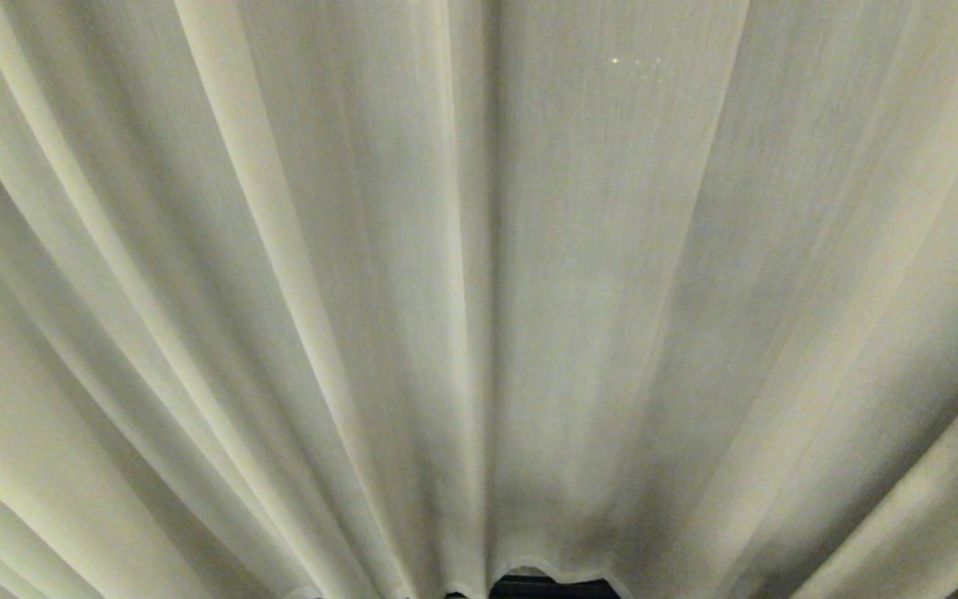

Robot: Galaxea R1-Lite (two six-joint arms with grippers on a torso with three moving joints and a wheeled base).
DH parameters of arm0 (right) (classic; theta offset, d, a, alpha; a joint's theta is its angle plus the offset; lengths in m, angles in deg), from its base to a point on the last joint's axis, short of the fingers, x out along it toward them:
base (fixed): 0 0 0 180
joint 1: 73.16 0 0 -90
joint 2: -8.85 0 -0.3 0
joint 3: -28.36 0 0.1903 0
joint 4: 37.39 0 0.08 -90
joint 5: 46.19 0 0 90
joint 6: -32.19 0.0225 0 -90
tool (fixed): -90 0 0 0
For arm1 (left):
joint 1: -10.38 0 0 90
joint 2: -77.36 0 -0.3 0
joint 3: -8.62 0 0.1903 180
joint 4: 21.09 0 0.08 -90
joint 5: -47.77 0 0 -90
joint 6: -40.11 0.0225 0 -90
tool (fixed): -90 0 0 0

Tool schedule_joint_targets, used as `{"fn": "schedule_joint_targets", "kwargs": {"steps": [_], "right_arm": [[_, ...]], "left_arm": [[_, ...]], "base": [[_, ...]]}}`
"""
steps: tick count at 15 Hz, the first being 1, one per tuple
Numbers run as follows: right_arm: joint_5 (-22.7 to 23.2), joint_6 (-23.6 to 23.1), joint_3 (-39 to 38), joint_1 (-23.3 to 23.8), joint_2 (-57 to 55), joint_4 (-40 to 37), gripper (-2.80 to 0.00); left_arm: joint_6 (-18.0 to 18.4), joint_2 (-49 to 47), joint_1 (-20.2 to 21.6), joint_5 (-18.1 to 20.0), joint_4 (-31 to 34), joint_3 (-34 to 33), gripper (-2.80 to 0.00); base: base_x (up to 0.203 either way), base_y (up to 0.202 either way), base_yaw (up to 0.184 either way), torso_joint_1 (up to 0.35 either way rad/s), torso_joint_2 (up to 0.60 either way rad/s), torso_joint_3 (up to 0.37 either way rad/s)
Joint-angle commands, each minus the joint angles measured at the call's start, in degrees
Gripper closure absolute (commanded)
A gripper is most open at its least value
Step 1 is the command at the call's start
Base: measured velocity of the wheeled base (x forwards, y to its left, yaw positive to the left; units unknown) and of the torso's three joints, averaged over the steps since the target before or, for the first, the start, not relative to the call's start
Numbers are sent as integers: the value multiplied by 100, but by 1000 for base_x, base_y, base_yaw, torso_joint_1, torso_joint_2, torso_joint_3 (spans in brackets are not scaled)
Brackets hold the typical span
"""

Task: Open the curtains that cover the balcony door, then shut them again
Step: Close the outer curtains on both sides

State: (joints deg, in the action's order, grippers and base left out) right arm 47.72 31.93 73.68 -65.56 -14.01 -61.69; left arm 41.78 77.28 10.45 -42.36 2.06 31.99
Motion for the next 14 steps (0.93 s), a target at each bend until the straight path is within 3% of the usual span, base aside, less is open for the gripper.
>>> {"fn": "schedule_joint_targets", "kwargs": {"steps": [1,2,4,9,14], "right_arm": [[249,41,1077,940,-1214,-172,0],[443,50,1429,1351,-1399,-333,-280],[667,32,1815,1920,-1611,-577,-280],[657,-205,2294,2503,-2077,-521,-280],[389,33,2985,3047,-3204,415,-280]], "left_arm": [[0,7,1,5,-4,0,0],[0,7,1,-13,-4,0,0],[0,7,1,5,-4,0,0],[0,7,1,-13,-4,0,0],[0,7,1,2,-4,0,0]], "base": [[0,0,0,0,0,0],[0,0,0,0,0,0],[0,0,0,0,0,0],[0,0,0,0,0,0],[0,0,0,0,0,0]]}}
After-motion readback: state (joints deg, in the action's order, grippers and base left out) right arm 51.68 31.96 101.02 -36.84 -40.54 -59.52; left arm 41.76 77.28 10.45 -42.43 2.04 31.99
